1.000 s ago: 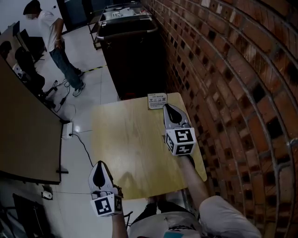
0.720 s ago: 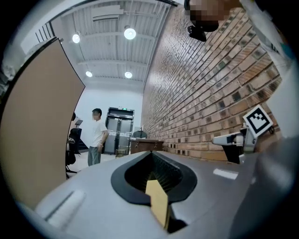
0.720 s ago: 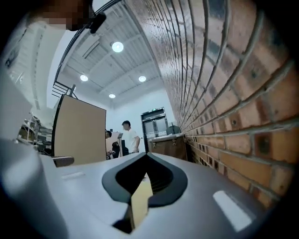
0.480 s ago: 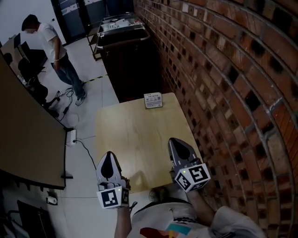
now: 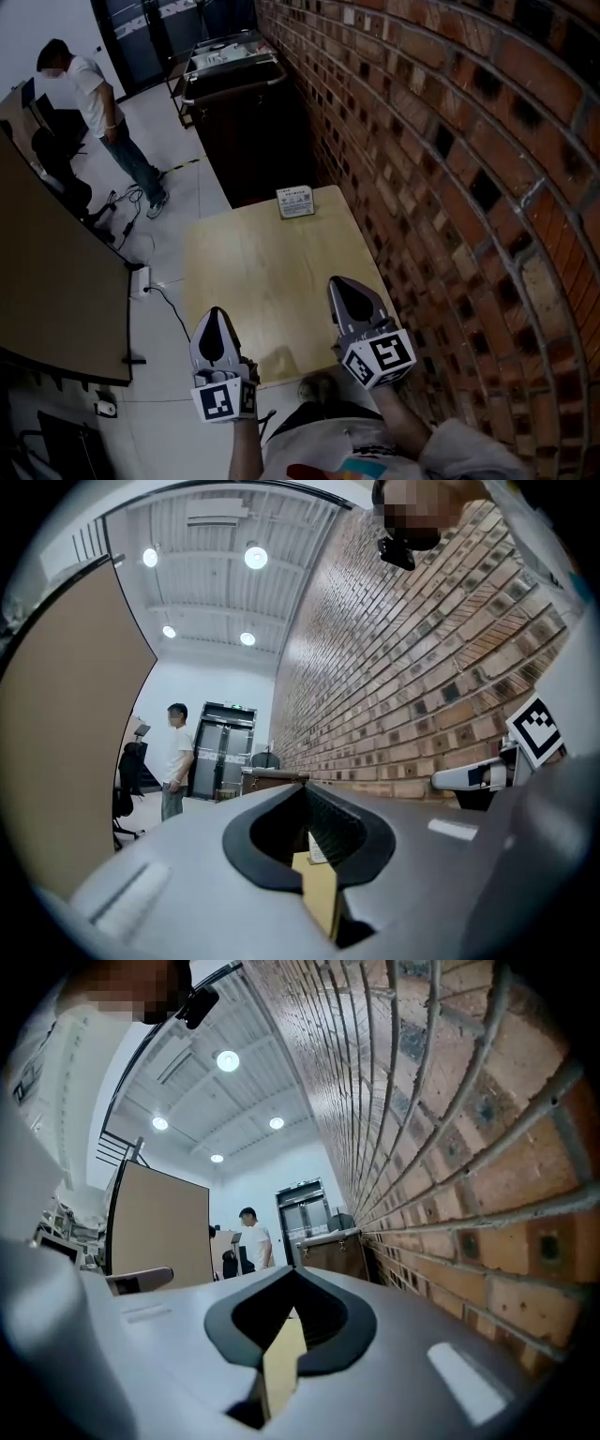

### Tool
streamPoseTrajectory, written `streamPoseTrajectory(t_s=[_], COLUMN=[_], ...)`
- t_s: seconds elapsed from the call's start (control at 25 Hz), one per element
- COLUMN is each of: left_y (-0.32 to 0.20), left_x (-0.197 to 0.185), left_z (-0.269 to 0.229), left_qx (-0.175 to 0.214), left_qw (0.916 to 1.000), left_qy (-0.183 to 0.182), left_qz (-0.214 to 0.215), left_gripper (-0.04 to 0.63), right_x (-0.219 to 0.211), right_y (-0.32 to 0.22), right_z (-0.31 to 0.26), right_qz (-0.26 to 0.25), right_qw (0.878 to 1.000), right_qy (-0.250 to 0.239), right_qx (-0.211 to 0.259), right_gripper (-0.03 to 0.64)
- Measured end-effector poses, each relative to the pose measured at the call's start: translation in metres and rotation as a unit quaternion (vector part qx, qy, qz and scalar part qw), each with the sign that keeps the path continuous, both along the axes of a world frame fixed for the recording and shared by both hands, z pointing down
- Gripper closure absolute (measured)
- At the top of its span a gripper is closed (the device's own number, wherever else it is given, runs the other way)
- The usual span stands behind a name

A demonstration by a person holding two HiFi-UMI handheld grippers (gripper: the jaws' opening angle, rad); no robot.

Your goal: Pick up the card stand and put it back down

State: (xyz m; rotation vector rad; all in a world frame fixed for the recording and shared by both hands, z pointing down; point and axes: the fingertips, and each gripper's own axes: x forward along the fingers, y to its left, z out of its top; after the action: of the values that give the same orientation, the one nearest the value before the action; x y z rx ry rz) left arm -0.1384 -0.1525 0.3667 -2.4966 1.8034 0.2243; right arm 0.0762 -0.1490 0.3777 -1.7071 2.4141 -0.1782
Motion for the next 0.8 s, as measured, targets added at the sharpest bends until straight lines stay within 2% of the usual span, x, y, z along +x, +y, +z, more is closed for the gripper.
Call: streamPoseTrajectory(t_s=[0.16,0.28,0.48,0.64,0.8], left_y=[0.009,0.036,0.1,0.166,0.213], left_x=[0.011,0.01,-0.009,-0.032,-0.047], left_z=[0.002,0.013,0.007,-0.004,-0.002], left_qx=[0.01,-0.001,0.01,0.026,0.014], left_qw=[0.9999,1.0,0.9997,0.9993,0.9993], left_qy=[-0.001,0.004,0.019,0.023,0.031], left_qz=[0.006,0.007,0.009,0.013,0.013], left_gripper=[0.591,0.591,0.591,0.591,0.591], right_x=[0.008,0.009,-0.026,-0.053,-0.067], right_y=[0.011,0.037,0.102,0.162,0.208], right_z=[0.003,0.017,0.016,-0.002,-0.015], right_qz=[0.0,0.015,-0.021,-0.022,-0.031], right_qw=[1.0,1.0,0.999,0.999,0.999], right_qy=[0.008,0.009,0.029,0.025,0.031], right_qx=[0.012,-0.008,-0.012,0.006,0.011], right_gripper=[0.617,0.617,0.617,0.617,0.617])
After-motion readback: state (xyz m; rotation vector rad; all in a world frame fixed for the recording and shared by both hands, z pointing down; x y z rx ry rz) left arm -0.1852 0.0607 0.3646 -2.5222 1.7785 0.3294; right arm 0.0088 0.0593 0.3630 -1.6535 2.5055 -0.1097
